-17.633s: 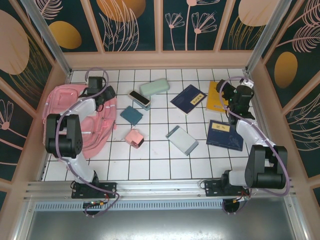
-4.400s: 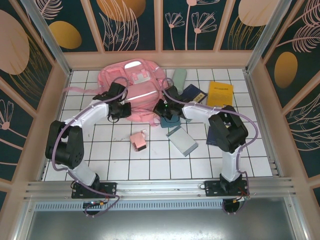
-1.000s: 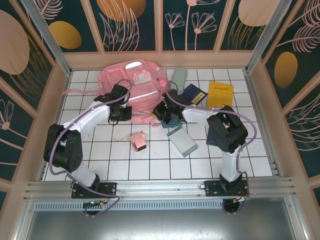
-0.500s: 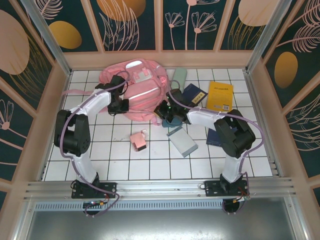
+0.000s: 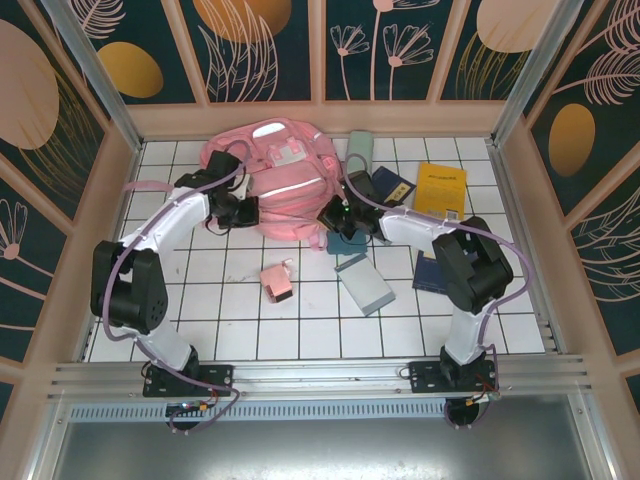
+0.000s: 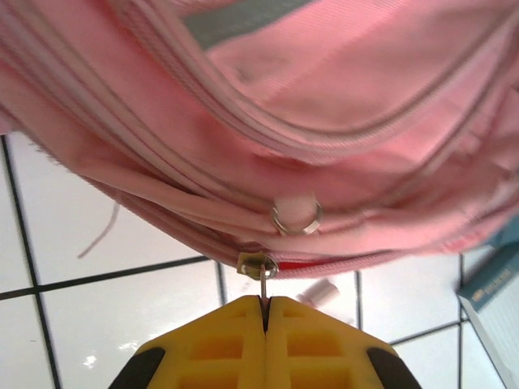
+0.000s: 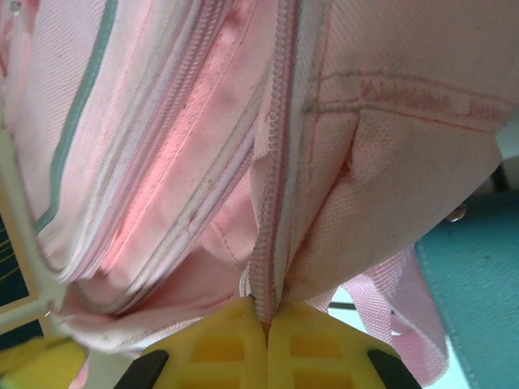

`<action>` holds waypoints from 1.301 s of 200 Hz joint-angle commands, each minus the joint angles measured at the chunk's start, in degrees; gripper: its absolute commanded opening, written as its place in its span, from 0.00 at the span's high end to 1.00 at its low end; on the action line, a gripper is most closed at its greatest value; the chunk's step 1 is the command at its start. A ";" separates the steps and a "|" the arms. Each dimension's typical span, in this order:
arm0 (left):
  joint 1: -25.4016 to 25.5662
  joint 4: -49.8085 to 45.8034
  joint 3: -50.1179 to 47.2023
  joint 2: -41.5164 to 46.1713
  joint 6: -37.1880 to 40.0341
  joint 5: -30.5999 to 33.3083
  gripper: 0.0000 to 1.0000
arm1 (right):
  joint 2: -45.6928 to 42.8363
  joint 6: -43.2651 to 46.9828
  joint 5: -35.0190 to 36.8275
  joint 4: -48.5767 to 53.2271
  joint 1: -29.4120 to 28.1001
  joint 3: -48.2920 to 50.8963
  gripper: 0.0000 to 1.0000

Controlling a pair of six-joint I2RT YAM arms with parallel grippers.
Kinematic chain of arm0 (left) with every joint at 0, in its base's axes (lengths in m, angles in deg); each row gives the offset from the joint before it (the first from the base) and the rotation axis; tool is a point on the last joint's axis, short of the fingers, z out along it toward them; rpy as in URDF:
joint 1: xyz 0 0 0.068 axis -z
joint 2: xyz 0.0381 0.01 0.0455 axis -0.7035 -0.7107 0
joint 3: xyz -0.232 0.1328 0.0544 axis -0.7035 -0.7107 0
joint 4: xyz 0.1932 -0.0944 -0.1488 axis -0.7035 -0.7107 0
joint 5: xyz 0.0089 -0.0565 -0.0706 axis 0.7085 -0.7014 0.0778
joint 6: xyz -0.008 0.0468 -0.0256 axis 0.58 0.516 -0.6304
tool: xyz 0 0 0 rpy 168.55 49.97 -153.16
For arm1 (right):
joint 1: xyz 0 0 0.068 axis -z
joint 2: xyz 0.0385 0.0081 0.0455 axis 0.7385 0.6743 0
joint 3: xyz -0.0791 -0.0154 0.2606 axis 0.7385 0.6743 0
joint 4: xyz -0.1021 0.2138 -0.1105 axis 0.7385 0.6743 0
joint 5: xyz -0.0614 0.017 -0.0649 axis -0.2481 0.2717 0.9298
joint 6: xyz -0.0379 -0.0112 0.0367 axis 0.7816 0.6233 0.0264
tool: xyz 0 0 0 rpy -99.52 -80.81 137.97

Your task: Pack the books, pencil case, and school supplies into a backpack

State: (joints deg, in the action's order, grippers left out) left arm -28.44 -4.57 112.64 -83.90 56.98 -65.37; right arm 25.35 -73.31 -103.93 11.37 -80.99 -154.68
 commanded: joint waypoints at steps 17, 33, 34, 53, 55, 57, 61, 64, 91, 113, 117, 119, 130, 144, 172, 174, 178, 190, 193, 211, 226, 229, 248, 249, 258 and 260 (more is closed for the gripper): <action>2.19 2.42 -3.47 3.58 0.35 -2.16 1.00 | 2.02 2.46 4.85 1.75 1.74 -2.42 1.00; 2.21 1.37 -4.33 3.50 1.07 1.16 1.00 | 1.81 2.55 4.95 2.01 1.75 -2.31 1.00; 2.20 1.32 -4.32 3.50 1.04 1.68 1.00 | 1.82 2.56 4.95 2.03 1.75 -2.31 1.00; 1.65 -0.11 -4.52 3.68 -0.03 14.15 1.00 | 1.24 2.77 5.20 2.09 1.74 -1.63 1.00; 1.37 -0.19 -4.50 3.61 -0.10 15.01 1.00 | 1.13 2.79 5.21 2.08 1.72 -1.56 1.00; 1.10 -0.33 -4.50 3.53 -0.14 16.08 1.00 | 1.04 2.82 5.28 2.12 1.70 -1.44 1.00; 0.48 -0.60 -4.49 3.31 -0.33 17.63 1.00 | 0.80 2.82 5.32 2.12 1.71 -1.17 1.00; -0.14 -0.72 -4.45 3.11 -0.50 18.97 1.00 | 0.65 2.79 5.37 2.12 1.74 -1.01 1.00; -5.99 -0.96 -4.81 1.71 -2.39 29.92 1.00 | -0.80 3.05 5.40 1.79 3.59 0.72 1.00; -8.04 0.53 -3.19 -0.02 -2.65 34.79 1.00 | -1.93 3.23 5.53 1.42 4.03 2.07 1.00; -8.17 1.06 -2.84 -0.49 -2.60 34.81 1.00 | -2.16 3.31 5.55 1.30 4.11 2.22 1.00; -8.25 1.26 -2.56 -0.66 -2.57 34.74 1.00 | -2.18 3.32 5.56 1.33 4.12 2.30 1.00; -8.30 1.15 -0.43 -2.03 -2.41 31.97 1.00 | -2.31 3.33 5.50 1.32 4.19 2.57 1.00; -8.19 2.14 1.04 -2.05 -1.76 22.21 1.00 | -2.43 3.43 5.25 1.08 4.19 2.71 1.00; -7.40 4.00 -1.12 1.15 -2.87 13.78 1.00 | -2.16 3.60 4.75 0.24 4.20 2.56 1.00; -7.33 4.02 -1.39 1.38 -3.01 13.33 1.00 | -2.14 3.59 4.70 0.19 4.21 2.47 1.00; -7.33 4.01 -1.89 1.67 -3.32 12.64 1.00 | -1.92 3.72 4.48 0.10 4.18 2.25 1.00; -7.32 4.54 -3.88 2.93 -4.02 10.06 0.97 | -1.16 4.76 3.78 0.37 4.21 1.21 1.00; -7.23 4.81 -4.45 3.26 -4.18 9.43 0.93 | -0.95 5.01 3.66 0.50 4.21 0.83 1.00; -6.58 6.68 -7.75 5.58 -5.51 5.66 0.76 | 0.64 6.97 2.97 1.63 4.45 -1.09 1.00; -5.49 8.15 -9.73 7.06 -6.37 4.27 0.72 | 1.93 8.91 2.91 2.72 5.01 -2.80 1.00; -5.21 8.45 -10.10 7.24 -6.44 3.85 0.72 | 2.17 9.30 3.00 3.00 5.22 -3.01 1.00; -3.09 10.00 -11.34 7.42 -7.32 2.38 0.71 | 3.35 12.14 3.09 4.01 6.49 -4.65 1.00; -2.91 10.03 -11.35 7.39 -7.37 2.38 0.71 | 3.47 12.32 3.14 4.17 6.53 -4.84 1.00; -1.77 10.56 -11.45 6.98 -7.82 2.19 0.69 | 4.15 13.91 3.49 5.38 7.05 -6.12 1.00; -1.46 10.65 -11.44 6.83 -7.92 2.04 0.69 | 4.32 14.33 3.53 5.71 7.14 -6.33 1.00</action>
State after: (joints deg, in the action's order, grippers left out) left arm -32.63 2.91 102.12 -77.54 51.21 -59.53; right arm 27.34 -64.83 -103.51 16.68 -76.51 -156.67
